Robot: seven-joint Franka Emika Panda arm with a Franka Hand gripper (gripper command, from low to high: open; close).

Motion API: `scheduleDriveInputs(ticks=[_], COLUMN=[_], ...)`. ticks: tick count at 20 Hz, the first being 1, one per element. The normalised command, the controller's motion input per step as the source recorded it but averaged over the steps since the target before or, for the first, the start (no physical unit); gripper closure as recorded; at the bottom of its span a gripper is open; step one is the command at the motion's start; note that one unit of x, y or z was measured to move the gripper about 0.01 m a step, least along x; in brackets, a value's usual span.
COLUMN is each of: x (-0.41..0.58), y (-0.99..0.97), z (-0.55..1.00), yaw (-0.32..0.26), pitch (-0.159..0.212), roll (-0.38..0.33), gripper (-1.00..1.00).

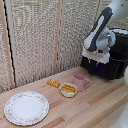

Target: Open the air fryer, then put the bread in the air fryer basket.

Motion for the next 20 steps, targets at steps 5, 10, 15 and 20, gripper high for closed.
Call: scheduleDriveInputs(ticks=[5,10,15,20], x=[-0.081,-0.149,0.095,0.247], y=[0.99,1.00,0.97,0.87], z=[-0.03,-0.05,-0.14,-0.16], yaw=[-0.007,0.000,-0.033,-0.098], pitch=[0.003,-0.012,0.010,0.003], roll=[0.000,0.000,0.000,0.000], gripper=[1.00,1.00,1.00,1.00])
